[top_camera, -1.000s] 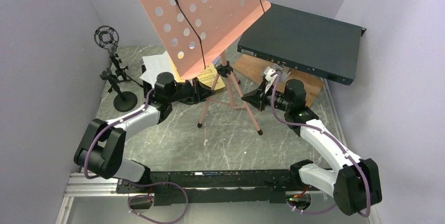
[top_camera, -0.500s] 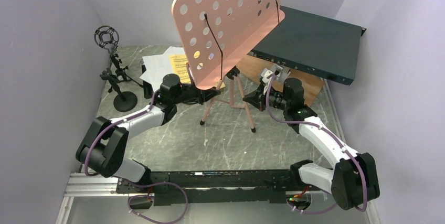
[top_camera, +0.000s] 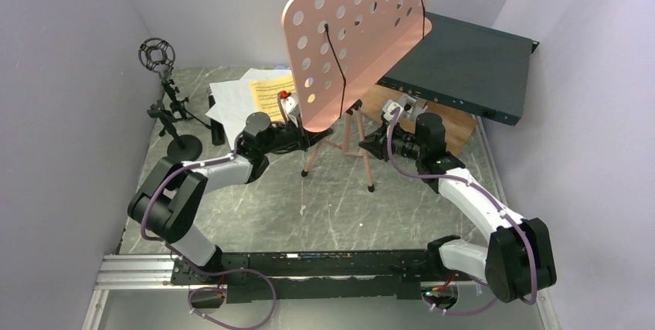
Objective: Pack up the instrument practice props
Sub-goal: Close the music stand at the center of the board.
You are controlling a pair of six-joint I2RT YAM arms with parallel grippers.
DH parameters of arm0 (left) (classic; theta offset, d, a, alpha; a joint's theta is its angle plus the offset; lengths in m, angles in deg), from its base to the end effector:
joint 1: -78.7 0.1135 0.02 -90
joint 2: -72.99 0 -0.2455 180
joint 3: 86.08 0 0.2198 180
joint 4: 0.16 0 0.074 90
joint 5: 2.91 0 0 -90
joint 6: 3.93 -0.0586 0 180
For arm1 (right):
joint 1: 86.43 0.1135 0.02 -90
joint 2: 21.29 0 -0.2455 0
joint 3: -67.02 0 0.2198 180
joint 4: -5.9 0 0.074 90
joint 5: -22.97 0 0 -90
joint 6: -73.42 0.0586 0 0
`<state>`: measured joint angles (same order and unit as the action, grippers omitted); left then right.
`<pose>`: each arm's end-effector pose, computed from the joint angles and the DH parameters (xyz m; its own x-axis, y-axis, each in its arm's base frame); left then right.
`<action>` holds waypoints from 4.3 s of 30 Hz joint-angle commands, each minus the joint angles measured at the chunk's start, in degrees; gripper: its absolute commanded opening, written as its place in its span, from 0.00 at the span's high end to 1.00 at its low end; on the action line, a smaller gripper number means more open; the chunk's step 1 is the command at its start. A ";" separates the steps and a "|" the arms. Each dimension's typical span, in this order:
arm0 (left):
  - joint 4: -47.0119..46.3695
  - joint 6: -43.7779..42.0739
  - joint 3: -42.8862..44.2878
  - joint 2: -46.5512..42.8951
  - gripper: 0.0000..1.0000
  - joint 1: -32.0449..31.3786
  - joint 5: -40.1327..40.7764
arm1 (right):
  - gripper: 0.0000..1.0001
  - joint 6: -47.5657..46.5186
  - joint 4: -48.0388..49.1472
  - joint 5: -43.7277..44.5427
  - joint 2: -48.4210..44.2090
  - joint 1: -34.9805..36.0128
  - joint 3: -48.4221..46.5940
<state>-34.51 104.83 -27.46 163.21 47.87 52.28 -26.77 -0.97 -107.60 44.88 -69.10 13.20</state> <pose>0.2663 -0.1979 0.2497 -0.2538 -0.1560 -0.9546 0.8753 0.3830 -0.2953 0.2248 0.1101 0.2520 -0.1656 -0.1924 -0.9672 -0.8553 0.5163 0.0437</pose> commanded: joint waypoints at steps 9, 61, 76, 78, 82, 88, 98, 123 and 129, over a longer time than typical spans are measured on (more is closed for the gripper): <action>-15.79 15.81 0.72 4.73 1.00 -7.91 -4.50 | 1.00 -1.37 -4.99 -7.92 0.69 2.68 -0.86; -18.78 14.00 5.31 6.52 1.00 -17.44 2.86 | 1.00 2.05 -4.31 -16.68 -10.30 -4.93 -1.46; -19.24 13.80 -1.88 4.47 0.98 -17.50 5.41 | 1.00 0.75 -4.78 -15.85 -10.27 -4.98 -0.87; -17.99 13.63 -2.00 3.55 0.95 -17.46 5.52 | 1.00 -0.77 -5.51 -16.05 -10.35 -4.93 -0.74; -15.38 13.18 -2.22 1.44 0.84 -17.49 5.46 | 1.00 -1.64 -5.97 -16.94 -10.28 -4.64 -0.45; -11.53 11.90 -2.10 -1.55 0.69 -17.46 5.04 | 1.00 -3.74 -7.24 -17.31 -9.72 -3.45 -0.35; -4.36 8.75 -3.02 -9.82 0.42 -17.51 5.15 | 1.00 -6.48 -8.80 -16.11 -8.60 -2.23 -0.52; 24.59 -3.10 18.17 -15.83 0.01 -13.83 6.94 | 1.00 -6.77 -8.80 -17.50 -7.62 -2.12 -0.43; 19.41 -2.37 19.96 -12.14 0.09 -12.95 3.82 | 1.00 -7.20 -10.42 -17.78 -7.29 -1.95 -0.61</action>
<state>-9.68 102.36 -10.52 149.59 34.49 60.00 -33.66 -11.44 -122.05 37.06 -71.66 14.18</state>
